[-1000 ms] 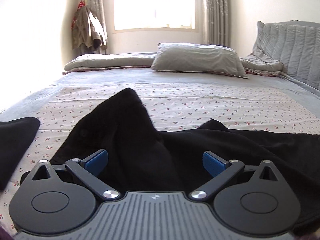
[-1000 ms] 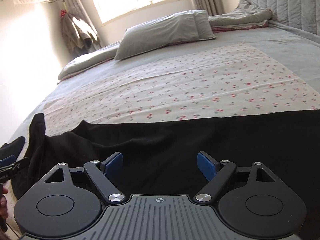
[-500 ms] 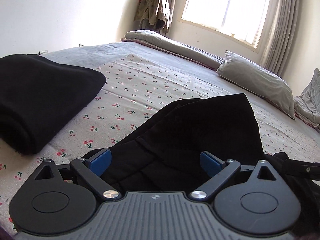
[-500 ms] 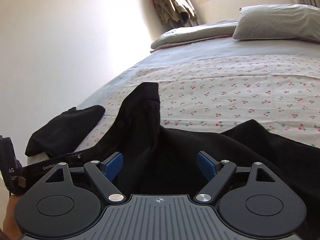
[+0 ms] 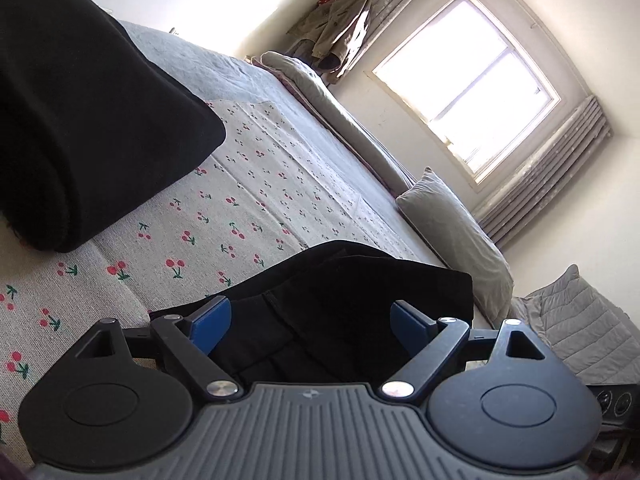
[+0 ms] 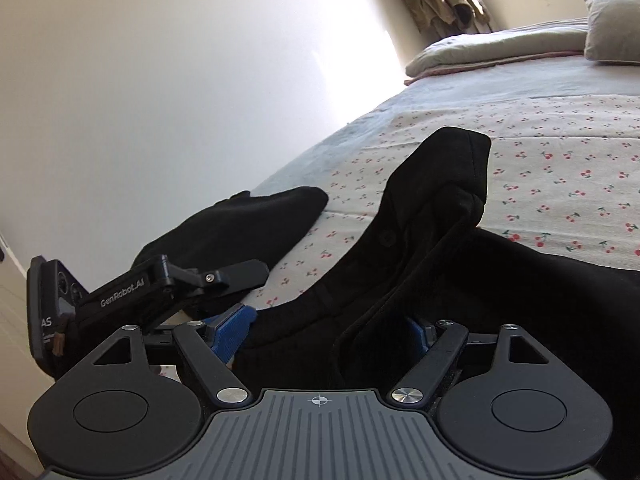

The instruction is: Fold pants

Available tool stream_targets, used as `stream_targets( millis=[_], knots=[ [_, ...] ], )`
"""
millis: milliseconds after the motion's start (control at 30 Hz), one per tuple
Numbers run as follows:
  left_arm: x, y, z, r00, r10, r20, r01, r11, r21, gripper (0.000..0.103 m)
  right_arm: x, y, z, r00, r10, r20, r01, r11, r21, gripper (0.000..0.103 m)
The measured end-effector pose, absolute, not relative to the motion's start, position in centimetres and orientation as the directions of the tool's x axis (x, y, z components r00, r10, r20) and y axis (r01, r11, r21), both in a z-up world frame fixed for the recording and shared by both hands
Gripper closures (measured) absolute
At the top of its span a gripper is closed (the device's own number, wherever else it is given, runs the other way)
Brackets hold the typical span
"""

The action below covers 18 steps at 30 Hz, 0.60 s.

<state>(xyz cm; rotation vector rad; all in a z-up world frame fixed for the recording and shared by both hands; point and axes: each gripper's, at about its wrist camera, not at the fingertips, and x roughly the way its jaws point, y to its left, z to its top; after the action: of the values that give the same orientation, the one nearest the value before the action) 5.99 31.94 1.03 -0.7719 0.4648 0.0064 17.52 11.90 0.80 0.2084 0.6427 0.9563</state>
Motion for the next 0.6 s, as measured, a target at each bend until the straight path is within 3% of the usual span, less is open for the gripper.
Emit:
stream_targets(
  millis=[267, 500, 600],
  knots=[
    [5.3, 33.3, 0.3, 0.916, -0.215, -0.339, -0.141, 0.619, -0.773, 0.011, 14.8, 14.1, 1.1, 0.305, 0.84, -0.448, -0.789, 0.487, 0.375, 0.024],
    [5.9, 32.7, 0.0, 0.892, -0.206, -0.402, -0.174, 0.664, -0.727, 0.013, 12.0, 10.4, 2.2, 0.402, 0.777, -0.484, -0.781, 0.567, 0.261, 0.024],
    [5.7, 31.9, 0.2, 0.869, -0.174, -0.463, -0.211, 0.716, -0.665, 0.025, 10.2, 7.9, 2.1, 0.465, 0.716, -0.521, -0.768, 0.619, 0.164, 0.04]
  ],
)
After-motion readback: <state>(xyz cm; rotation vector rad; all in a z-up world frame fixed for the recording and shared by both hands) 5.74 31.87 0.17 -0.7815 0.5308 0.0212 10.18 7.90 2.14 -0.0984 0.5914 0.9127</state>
